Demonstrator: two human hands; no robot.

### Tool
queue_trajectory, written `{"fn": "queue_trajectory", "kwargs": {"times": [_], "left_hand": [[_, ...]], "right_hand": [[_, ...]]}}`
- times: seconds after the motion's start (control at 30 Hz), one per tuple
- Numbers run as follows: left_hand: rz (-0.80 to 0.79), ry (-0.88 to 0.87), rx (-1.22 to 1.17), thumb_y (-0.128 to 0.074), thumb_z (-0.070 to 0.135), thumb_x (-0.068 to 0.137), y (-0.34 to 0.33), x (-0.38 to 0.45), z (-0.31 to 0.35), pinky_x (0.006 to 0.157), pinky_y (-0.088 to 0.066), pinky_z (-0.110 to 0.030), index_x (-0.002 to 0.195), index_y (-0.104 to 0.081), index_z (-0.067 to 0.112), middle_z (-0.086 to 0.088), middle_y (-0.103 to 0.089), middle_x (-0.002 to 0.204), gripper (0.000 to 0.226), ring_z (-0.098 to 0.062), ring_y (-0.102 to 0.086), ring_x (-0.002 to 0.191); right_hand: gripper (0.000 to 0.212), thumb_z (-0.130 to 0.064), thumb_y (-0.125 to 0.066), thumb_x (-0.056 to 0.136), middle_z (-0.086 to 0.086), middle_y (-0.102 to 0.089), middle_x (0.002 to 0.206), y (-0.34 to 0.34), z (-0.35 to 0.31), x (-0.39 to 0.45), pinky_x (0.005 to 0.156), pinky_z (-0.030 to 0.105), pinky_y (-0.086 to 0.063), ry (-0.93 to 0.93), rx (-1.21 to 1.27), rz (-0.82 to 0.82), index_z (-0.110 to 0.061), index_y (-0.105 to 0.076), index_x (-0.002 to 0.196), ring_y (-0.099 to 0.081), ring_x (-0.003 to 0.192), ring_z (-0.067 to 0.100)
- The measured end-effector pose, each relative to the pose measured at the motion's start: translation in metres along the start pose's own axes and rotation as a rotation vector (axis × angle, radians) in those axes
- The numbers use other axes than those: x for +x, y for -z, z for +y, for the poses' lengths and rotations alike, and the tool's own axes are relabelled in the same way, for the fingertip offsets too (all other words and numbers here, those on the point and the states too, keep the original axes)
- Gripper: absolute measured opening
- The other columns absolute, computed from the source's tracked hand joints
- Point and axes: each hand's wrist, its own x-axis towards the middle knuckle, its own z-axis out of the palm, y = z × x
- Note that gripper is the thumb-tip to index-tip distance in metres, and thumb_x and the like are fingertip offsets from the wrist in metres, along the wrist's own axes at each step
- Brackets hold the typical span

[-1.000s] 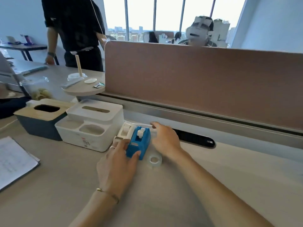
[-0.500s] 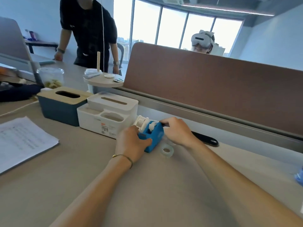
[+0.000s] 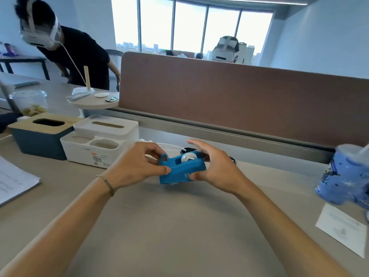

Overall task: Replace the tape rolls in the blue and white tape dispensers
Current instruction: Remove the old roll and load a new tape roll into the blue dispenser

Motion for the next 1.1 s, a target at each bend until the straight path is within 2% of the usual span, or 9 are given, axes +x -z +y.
{"fn": "queue_trajectory", "kwargs": {"times": [0.1, 0.23, 0.33, 0.43, 0.5, 0.6, 0.7, 0.9, 1.1], "left_hand": [[-0.113, -0.014, -0.002, -0.088, 0.015, 0.070, -0.014, -0.004, 0.007, 0.073, -0.062, -0.025, 0.096, -0.073, 0.016, -0.002, -0.073, 0.099, 0.030, -0.016, -0.076, 0.086], [-0.227, -0.035, 0.079, -0.089, 0.021, 0.069, -0.037, -0.011, 0.015, 0.077, -0.063, -0.027, 0.096, -0.070, 0.019, 0.001, -0.072, 0.100, 0.033, -0.016, -0.075, 0.089], [-0.330, -0.063, 0.168, -0.087, 0.024, 0.070, -0.051, -0.010, 0.021, 0.080, -0.062, -0.027, 0.095, -0.070, 0.018, 0.002, -0.072, 0.101, 0.031, -0.017, -0.073, 0.091], [-0.427, -0.076, 0.262, -0.087, 0.028, 0.069, -0.059, -0.008, 0.026, 0.081, -0.061, -0.027, 0.095, -0.069, 0.018, 0.004, -0.072, 0.101, 0.033, -0.014, -0.070, 0.092], [-0.458, -0.069, 0.275, -0.087, 0.027, 0.068, -0.062, -0.005, 0.026, 0.081, -0.060, -0.026, 0.094, -0.069, 0.016, 0.004, -0.071, 0.101, 0.033, -0.014, -0.069, 0.093], [-0.478, -0.046, 0.245, -0.090, 0.025, 0.065, -0.063, -0.001, 0.020, 0.084, -0.061, -0.034, 0.091, -0.068, 0.015, 0.000, -0.071, 0.101, 0.036, -0.018, -0.070, 0.094], [-0.528, -0.023, 0.245, -0.090, 0.026, 0.066, -0.063, 0.004, 0.016, 0.088, -0.060, -0.037, 0.095, -0.067, 0.013, -0.001, -0.069, 0.105, 0.039, -0.020, -0.069, 0.098], [-0.599, -0.003, 0.272, -0.086, 0.031, 0.073, -0.063, 0.007, 0.017, 0.091, -0.058, -0.029, 0.098, -0.061, 0.020, 0.004, -0.066, 0.110, 0.037, -0.015, -0.065, 0.105], [-0.600, -0.026, 0.244, -0.086, 0.034, 0.072, -0.061, 0.008, 0.008, 0.099, -0.054, -0.034, 0.094, -0.062, 0.026, 0.009, -0.068, 0.104, 0.033, -0.013, -0.064, 0.104]], "right_hand": [[0.092, -0.016, -0.087, 0.068, -0.012, -0.064, 0.117, 0.011, 0.004, -0.026, 0.090, 0.021, -0.049, -0.032, -0.041, -0.010, -0.044, -0.042, 0.143, -0.059, 0.106, 0.004], [0.092, -0.017, -0.088, 0.065, -0.021, -0.060, 0.105, 0.018, 0.009, -0.054, 0.080, 0.017, -0.050, -0.062, -0.156, -0.060, -0.047, -0.042, 0.138, -0.062, 0.096, 0.005], [0.094, -0.022, -0.089, 0.065, -0.014, -0.059, 0.111, 0.020, 0.014, -0.065, 0.085, 0.029, -0.056, -0.091, -0.294, -0.147, -0.054, -0.033, 0.133, -0.063, 0.096, 0.012], [0.086, -0.025, -0.087, 0.068, -0.008, -0.057, 0.119, 0.018, 0.017, -0.072, 0.088, 0.038, -0.058, -0.059, -0.433, -0.203, -0.055, -0.032, 0.126, -0.063, 0.099, 0.015], [0.074, -0.028, -0.083, 0.073, -0.010, -0.054, 0.123, 0.019, 0.019, -0.075, 0.089, 0.038, -0.058, -0.011, -0.478, -0.238, -0.054, -0.036, 0.123, -0.061, 0.103, 0.013], [0.048, -0.034, -0.074, 0.082, -0.017, -0.048, 0.128, 0.022, 0.021, -0.074, 0.090, 0.034, -0.055, 0.041, -0.484, -0.272, -0.049, -0.053, 0.122, -0.056, 0.108, 0.011], [0.032, -0.033, -0.060, 0.095, -0.018, -0.051, 0.130, 0.023, 0.022, -0.073, 0.094, 0.034, -0.051, 0.069, -0.480, -0.256, -0.043, -0.062, 0.125, -0.052, 0.112, 0.007], [0.030, -0.025, -0.060, 0.097, -0.014, -0.051, 0.110, 0.023, 0.020, -0.069, 0.087, 0.034, -0.052, 0.109, -0.523, -0.199, -0.037, -0.069, 0.122, -0.047, 0.101, 0.007], [0.034, -0.023, -0.057, 0.098, -0.010, -0.052, 0.099, 0.024, 0.018, -0.069, 0.077, 0.034, -0.050, 0.121, -0.585, -0.204, -0.036, -0.066, 0.127, -0.044, 0.093, 0.010]]}}
